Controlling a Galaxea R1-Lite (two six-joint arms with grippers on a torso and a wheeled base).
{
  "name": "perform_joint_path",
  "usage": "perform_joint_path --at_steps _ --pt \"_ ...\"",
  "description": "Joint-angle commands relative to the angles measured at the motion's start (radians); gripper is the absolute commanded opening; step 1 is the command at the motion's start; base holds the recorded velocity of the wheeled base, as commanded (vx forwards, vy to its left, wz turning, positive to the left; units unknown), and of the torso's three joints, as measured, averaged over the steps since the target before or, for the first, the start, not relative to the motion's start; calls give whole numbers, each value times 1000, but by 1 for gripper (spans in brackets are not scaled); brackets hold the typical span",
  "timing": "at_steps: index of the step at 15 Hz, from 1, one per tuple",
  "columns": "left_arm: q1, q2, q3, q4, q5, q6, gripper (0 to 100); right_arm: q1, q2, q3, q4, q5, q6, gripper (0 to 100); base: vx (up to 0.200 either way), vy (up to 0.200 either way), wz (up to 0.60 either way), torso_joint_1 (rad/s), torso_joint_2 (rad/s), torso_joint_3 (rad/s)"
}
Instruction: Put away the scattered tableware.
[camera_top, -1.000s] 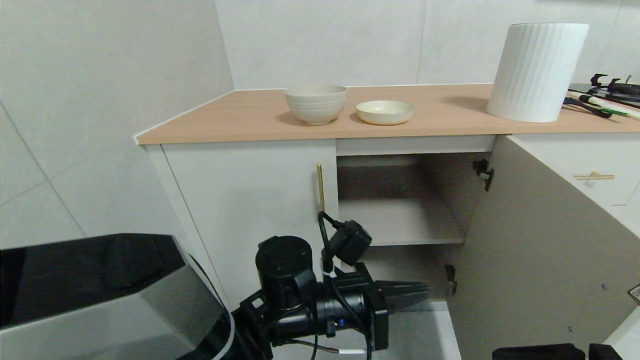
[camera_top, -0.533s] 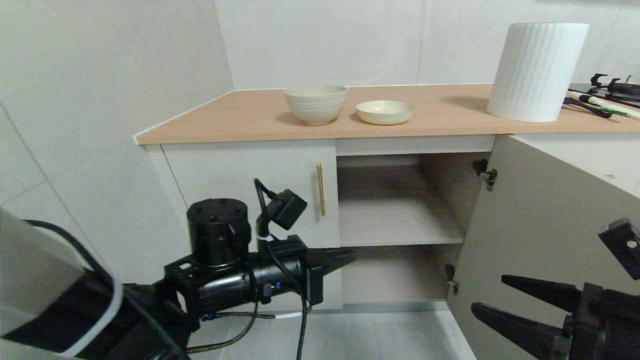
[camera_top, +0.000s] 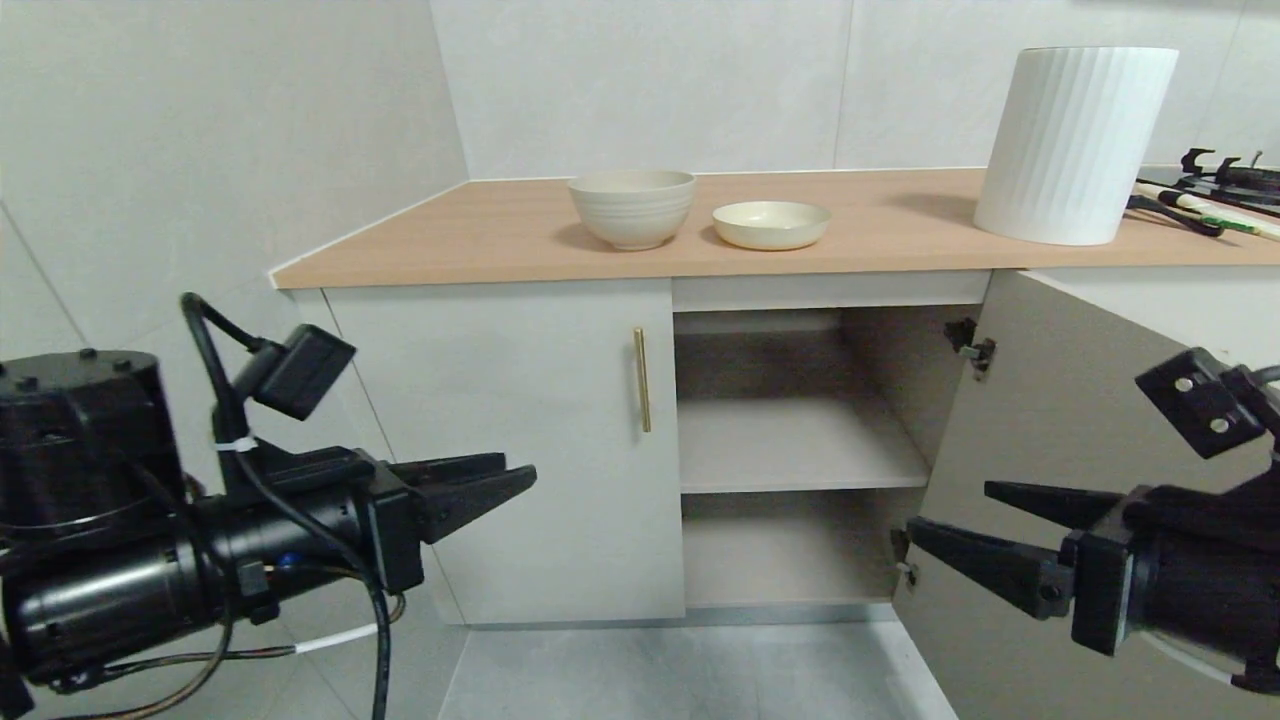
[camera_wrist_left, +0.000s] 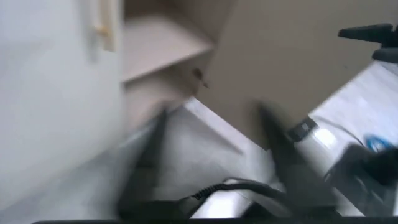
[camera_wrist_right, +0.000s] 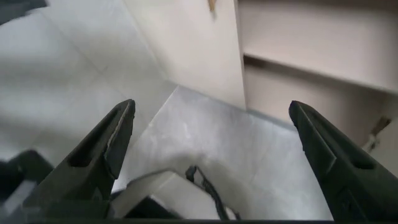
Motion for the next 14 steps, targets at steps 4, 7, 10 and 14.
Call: perform_joint_path --at_steps 4,7,10,14 --pt "96 -105 -32 63 9 -3 100 -70 172 -188 129 -12 -5 100 0 0 0 0 0 0" --pt "94 -93 -46 61 35 -3 100 -76 175 -197 143 -15 -5 100 0 0 0 0 0 0" --pt "94 -68 -48 52 70 -1 100 -65 155 -200 143 -15 -3 100 0 0 0 0 0 0" --pt "94 -65 -58 58 67 -1 100 -63 152 -202 145 -17 -3 100 50 0 0 -1 -1 1"
